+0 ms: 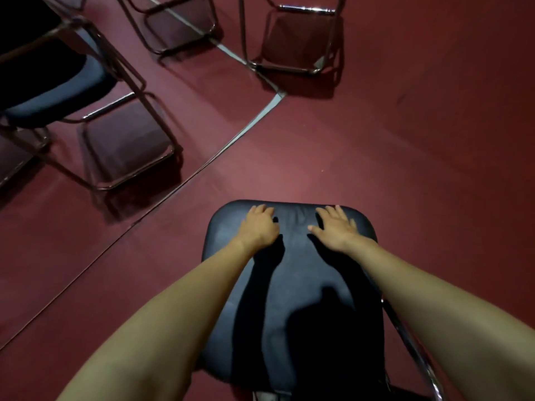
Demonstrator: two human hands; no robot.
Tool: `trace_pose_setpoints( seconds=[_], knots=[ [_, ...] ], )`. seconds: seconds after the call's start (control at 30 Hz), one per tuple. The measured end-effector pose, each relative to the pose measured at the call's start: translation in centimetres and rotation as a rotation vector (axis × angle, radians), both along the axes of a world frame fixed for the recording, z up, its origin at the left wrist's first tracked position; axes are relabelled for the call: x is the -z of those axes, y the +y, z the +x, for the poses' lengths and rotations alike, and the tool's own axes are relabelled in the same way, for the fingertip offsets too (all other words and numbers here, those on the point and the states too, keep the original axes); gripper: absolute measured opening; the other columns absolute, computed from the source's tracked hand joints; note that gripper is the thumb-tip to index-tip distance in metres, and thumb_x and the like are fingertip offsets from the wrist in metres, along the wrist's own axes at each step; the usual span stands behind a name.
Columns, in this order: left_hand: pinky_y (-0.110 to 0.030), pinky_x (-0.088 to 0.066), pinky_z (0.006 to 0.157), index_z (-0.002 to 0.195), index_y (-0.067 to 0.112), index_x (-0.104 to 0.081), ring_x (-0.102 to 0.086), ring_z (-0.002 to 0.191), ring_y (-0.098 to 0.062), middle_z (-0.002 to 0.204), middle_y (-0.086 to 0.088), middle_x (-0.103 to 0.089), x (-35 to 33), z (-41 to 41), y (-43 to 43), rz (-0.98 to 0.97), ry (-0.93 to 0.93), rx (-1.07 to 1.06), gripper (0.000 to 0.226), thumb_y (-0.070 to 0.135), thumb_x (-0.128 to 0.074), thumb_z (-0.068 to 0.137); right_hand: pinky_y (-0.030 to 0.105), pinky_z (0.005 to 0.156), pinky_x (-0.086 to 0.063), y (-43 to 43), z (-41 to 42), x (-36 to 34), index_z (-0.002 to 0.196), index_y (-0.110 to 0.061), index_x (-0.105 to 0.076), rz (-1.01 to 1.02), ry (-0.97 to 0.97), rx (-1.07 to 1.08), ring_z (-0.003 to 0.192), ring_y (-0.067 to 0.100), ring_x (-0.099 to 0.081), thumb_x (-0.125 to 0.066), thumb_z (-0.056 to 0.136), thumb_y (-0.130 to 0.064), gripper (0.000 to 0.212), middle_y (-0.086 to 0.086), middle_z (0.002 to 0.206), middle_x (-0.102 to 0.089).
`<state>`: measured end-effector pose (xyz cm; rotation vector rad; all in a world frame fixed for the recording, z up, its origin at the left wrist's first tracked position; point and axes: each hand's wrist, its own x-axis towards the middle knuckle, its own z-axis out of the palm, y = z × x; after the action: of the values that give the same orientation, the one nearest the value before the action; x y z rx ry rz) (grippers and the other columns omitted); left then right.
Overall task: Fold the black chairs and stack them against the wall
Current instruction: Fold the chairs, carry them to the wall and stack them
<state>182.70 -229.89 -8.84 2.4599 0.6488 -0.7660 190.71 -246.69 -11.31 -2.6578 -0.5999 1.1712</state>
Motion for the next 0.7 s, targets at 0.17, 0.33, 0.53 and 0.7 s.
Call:
trace_pose_setpoints(
  seconds=[0.17,0.33,0.53,0.7],
  knots=[
    [-0.052,-0.008,0.119,0.154,0.017,-0.018,-0.001,0.150,-0.024,0.162,-0.004,-0.009,3.9,0.7,0.5,0.019,0.038,0.100,0.061,0.039,-0.038,0.101,0.060,0.112,0.009,2.1,-0.4,3.9,0.153,-0.023,-0.003,0.007,-0.007,0.111,0.146,0.021,0.017,-0.039,0.091,-0.062,0.082,-0.002,0.160,0.008],
    [-0.057,-0.003,0.118,0.156,0.024,-0.004,0.002,0.150,-0.024,0.163,-0.003,-0.001,6.4,1.7,0.5,0.066,0.076,0.163,0.086,0.049,-0.056,0.092,0.067,0.108,0.010,2.7,-0.4,5.5,0.152,-0.027,-0.003,0.013,-0.034,0.113,0.145,0.022,0.020,-0.065,0.075,-0.061,0.105,-0.006,0.160,0.005],
    [-0.058,-0.028,0.105,0.150,0.022,-0.021,-0.022,0.136,-0.029,0.145,-0.001,-0.038,6.8,4.1,-0.4,0.286,0.132,0.209,0.104,0.058,-0.075,0.069,0.069,0.108,0.006,4.3,1.5,4.7,0.149,-0.020,-0.016,-0.198,-0.082,0.053,0.146,0.026,-0.003,-0.077,0.057,-0.064,0.119,0.005,0.155,-0.018],
    [-0.055,-0.021,0.106,0.134,0.020,-0.040,-0.024,0.132,-0.029,0.136,0.000,-0.046,7.2,4.8,0.2,0.279,0.144,0.185,0.092,0.060,-0.079,0.061,0.069,0.107,0.008,4.3,1.9,5.3,0.147,-0.018,-0.021,-0.227,-0.097,0.031,0.143,0.026,-0.011,-0.077,0.052,-0.068,0.121,0.006,0.150,-0.025]
  ],
)
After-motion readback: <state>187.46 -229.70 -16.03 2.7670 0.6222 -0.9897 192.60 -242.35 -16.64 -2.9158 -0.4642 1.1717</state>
